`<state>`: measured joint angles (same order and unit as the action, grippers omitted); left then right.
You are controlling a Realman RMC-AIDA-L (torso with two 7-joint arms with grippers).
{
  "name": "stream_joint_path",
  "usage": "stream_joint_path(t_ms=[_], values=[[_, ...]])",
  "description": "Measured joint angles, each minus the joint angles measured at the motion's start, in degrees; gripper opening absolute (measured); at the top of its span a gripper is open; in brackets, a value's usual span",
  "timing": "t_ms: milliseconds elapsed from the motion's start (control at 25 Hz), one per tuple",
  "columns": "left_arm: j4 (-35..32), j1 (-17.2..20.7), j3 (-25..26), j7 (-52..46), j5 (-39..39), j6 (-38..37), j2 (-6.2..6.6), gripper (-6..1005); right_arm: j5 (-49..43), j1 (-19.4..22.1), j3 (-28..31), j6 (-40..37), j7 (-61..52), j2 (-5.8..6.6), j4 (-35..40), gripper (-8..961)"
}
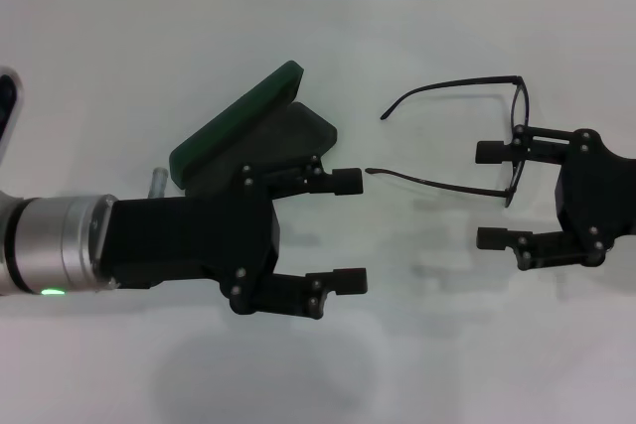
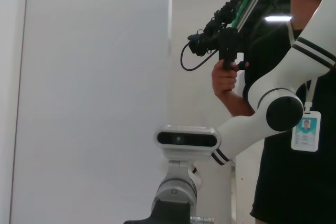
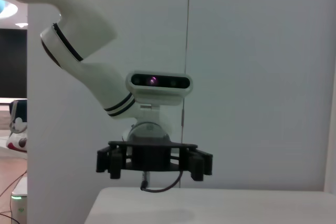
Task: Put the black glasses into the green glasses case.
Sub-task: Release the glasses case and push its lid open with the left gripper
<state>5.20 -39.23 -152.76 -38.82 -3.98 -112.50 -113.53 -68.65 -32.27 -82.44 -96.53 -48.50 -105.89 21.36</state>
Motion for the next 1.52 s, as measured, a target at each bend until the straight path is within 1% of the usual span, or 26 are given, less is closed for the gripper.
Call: stream_joint_path(t_ms=[160,360,480,560,600,640,720,800,840,880,920,960,1040,1080,1120,1200,1360,1520], values=[[-0.02,-0.02,0.07,0.04,-0.03,0.00,-0.24,830,0.00,0.14,0.04,0.77,-0.01,0.04,-0.01,807],[0.45,0.65,0.44,1.54,-0.67,0.45,-1.05,828,-0.31,0.13,0.31,2.71,-0.10,-0.53,0.00,808],[2.32,0.92,1.13,-0.16,-4.72,1.72,-1.21,824,-0.67,0.16,0.33,3.37,-0.08,-0.99,-0.01,808],[4.89,0.18,1.19,-3.86,-9.20,5.65,-1.40,821,-0.71,0.17,0.35,4.13,-0.01,-1.19,0.00,808],[6.11,-0.44,1.06,-6.34,-11.58,8.55,-1.54,820,-0.71,0.17,0.36,4.45,0.01,-1.28,0.01,808],[7.99,-1.86,0.72,-10.56,-14.31,13.06,-1.72,819,-0.72,0.15,0.35,4.65,0.04,-1.39,0.03,808],[10.43,-4.08,0.01,-15.43,-15.62,17.58,-1.73,816,-0.72,0.08,0.35,4.93,0.12,-1.60,0.05,807],[14.37,-7.49,-3.05,-22.95,-16.01,23.73,-1.70,814,-0.72,0.03,0.36,5.01,0.31,-1.79,0.07,807],[16.10,-8.77,-5.42,-25.63,-15.75,25.75,-1.80,812,-0.72,0.02,0.36,5.01,0.46,-1.85,0.08,807],[17.80,-10.10,-7.76,-28.46,-15.13,27.81,-2.07,811,-0.72,0.02,0.36,5.00,0.57,-1.89,0.08,807],[19.46,-11.12,-9.18,-30.05,-14.09,29.01,-2.63,810,-0.72,0.02,0.36,4.99,0.64,-1.93,0.09,807],[21.40,-12.23,-10.08,-31.20,-12.55,29.76,-3.51,808,-0.72,0.03,0.36,4.98,0.67,-1.96,0.11,807],[25.56,-13.96,-10.08,-31.95,-9.58,30.20,-5.42,806,-0.72,0.12,0.35,4.96,0.78,-2.05,0.15,807],[27.13,-14.48,-10.08,-32.13,-8.57,30.24,-6.15,805,-0.71,0.14,0.35,4.97,0.82,-2.12,0.16,807],[28.13,-14.82,-10.13,-32.22,-7.71,30.24,-6.48,803,-0.71,0.10,0.35,4.99,0.84,-2.23,0.22,807],[28.22,-14.82,-10.15,-32.28,-7.28,29.98,-6.54,792,-0.71,0.09,0.35,5.06,0.84,-2.34,0.48,807],[28.45,-14.32,-10.19,-31.35,-8.82,28.98,-6.46,754,-0.70,0.14,0.35,5.10,0.86,-2.30,0.94,807],[29.15,-13.61,-10.22,-30.31,-9.64,26.96,-6.28,742,-0.69,-0.01,0.35,5.13,0.87,-2.35,1.01,808]])
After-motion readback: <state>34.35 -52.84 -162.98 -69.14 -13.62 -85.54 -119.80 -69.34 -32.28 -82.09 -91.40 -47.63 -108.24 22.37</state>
